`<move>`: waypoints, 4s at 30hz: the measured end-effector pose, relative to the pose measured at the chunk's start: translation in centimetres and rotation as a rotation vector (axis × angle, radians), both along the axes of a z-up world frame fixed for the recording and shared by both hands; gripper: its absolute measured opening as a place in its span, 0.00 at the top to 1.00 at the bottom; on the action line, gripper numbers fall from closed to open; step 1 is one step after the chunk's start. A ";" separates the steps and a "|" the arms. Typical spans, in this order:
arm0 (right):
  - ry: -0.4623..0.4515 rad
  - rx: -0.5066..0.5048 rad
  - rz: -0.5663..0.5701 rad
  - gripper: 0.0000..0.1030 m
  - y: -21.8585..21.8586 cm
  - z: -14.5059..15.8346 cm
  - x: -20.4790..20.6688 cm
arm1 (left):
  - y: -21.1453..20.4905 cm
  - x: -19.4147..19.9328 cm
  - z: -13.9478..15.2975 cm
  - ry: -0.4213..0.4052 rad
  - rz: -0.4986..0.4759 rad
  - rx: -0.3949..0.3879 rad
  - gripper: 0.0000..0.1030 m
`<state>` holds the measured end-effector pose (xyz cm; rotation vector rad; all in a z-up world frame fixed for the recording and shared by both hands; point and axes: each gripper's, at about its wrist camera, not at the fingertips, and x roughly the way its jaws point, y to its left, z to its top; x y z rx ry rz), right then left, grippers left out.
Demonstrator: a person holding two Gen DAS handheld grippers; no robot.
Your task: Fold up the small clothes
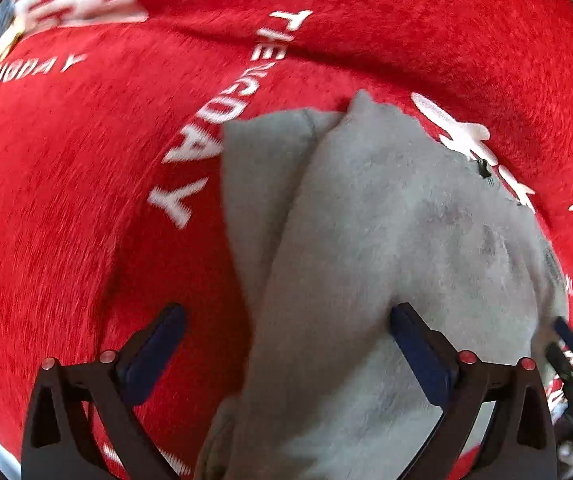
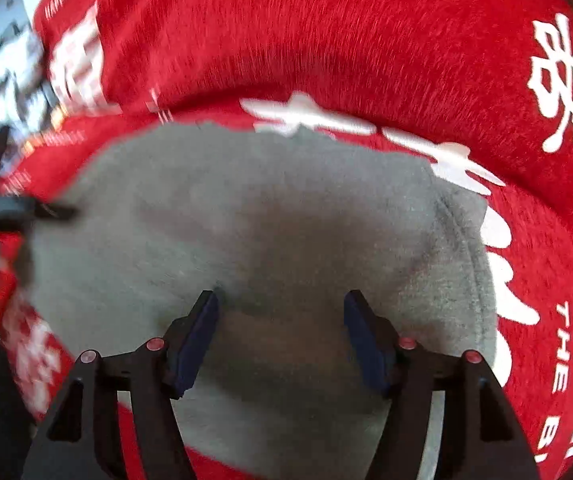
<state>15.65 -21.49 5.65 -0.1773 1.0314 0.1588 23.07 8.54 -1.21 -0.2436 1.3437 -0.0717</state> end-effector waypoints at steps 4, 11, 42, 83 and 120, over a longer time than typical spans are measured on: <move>0.013 -0.025 0.038 0.33 0.3 0.0 -1.1 | -1.4 0.5 0.1 -0.029 -0.005 0.032 0.11; 0.053 -0.136 0.062 0.23 0.9 -3.5 -2.1 | -5.6 0.0 2.4 -0.118 -0.145 0.170 0.76; -0.065 0.252 -0.183 0.21 -12.8 3.6 -7.7 | -33.6 -1.0 9.6 -0.118 -0.298 0.433 0.87; 0.139 0.386 -0.145 0.93 -8.1 1.2 -4.2 | -20.5 -8.3 7.1 -0.131 -0.211 0.317 0.02; 0.017 0.072 -0.108 0.91 -8.7 2.2 7.9 | -23.7 -6.2 4.7 -0.107 -0.269 0.093 0.00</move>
